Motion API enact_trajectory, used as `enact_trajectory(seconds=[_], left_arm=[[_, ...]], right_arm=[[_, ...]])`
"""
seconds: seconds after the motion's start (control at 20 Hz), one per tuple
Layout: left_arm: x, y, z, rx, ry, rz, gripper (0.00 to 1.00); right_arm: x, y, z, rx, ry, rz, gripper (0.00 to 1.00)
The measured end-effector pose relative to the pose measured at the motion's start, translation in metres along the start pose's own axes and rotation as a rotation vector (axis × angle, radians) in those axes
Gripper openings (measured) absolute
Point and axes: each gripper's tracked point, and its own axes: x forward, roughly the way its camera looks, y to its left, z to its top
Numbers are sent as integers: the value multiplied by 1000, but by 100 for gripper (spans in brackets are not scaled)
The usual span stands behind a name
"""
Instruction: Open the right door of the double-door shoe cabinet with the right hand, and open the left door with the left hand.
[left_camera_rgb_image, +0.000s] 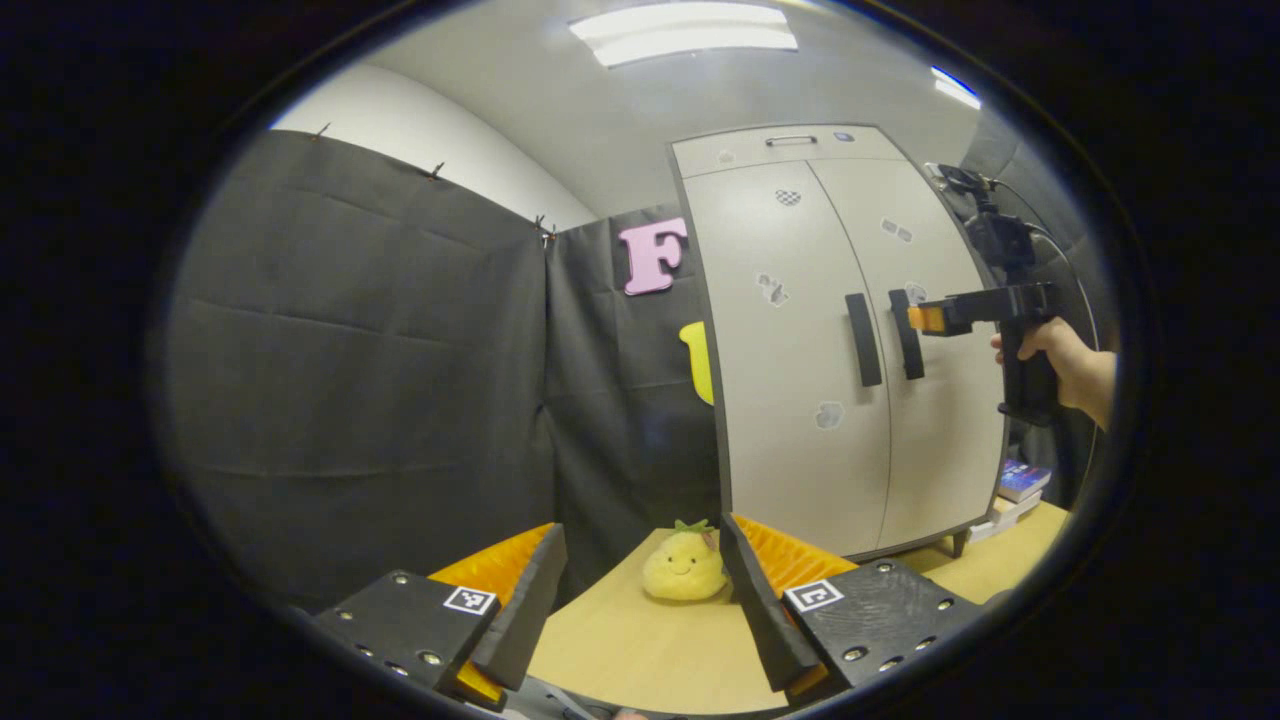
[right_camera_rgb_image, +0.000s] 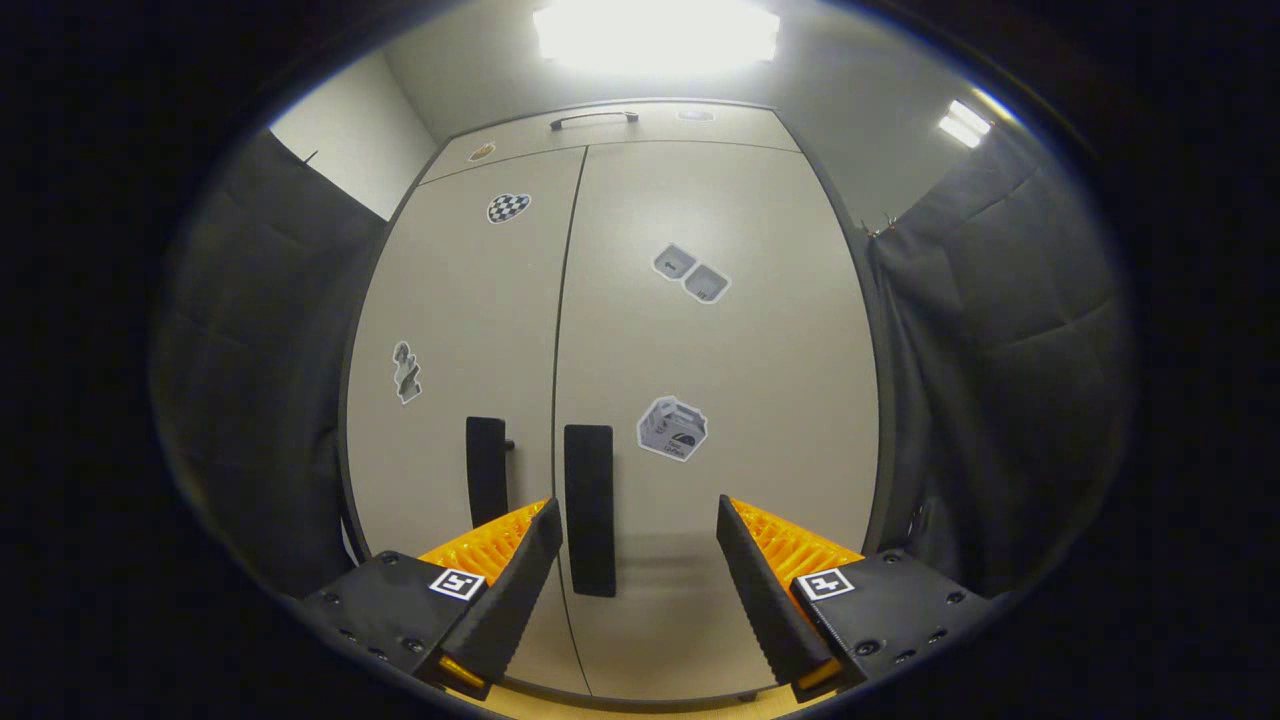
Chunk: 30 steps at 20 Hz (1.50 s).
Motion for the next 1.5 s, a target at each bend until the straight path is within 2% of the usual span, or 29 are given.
enact_trajectory(seconds=[0.35,0.4,0.45,0.55,0.6,0.7,0.8,0.85,0.9,0.95,1.0,1.1,1.5], left_arm=[[0,14,-8,14,24,25,89],[1,15,-10,13,27,26,89],[2,16,-12,13,30,29,89],[4,19,-16,17,39,32,89],[4,19,-18,18,42,32,89],[5,20,-20,17,45,29,89],[6,21,-22,19,46,29,89],[7,22,-22,18,48,26,89],[6,22,-22,16,47,24,89],[7,22,-20,15,46,21,90],[5,23,-20,15,43,21,89],[5,22,-16,13,32,12,90],[0,8,-8,5,10,-52,89]], right_arm=[[33,17,-18,-25,53,16,96],[35,20,-20,-22,56,19,90],[37,22,-22,-17,62,16,80],[42,25,-27,-12,84,18,80],[43,26,-28,-12,91,17,76],[46,28,-29,-10,98,19,47],[49,32,-33,5,129,31,40],[46,26,-27,17,133,19,45],[50,29,-33,31,141,26,34],[48,28,-34,31,151,38,34],[50,29,-33,29,157,48,24],[48,30,-35,49,202,52,15],[41,29,-35,59,240,93,15]])
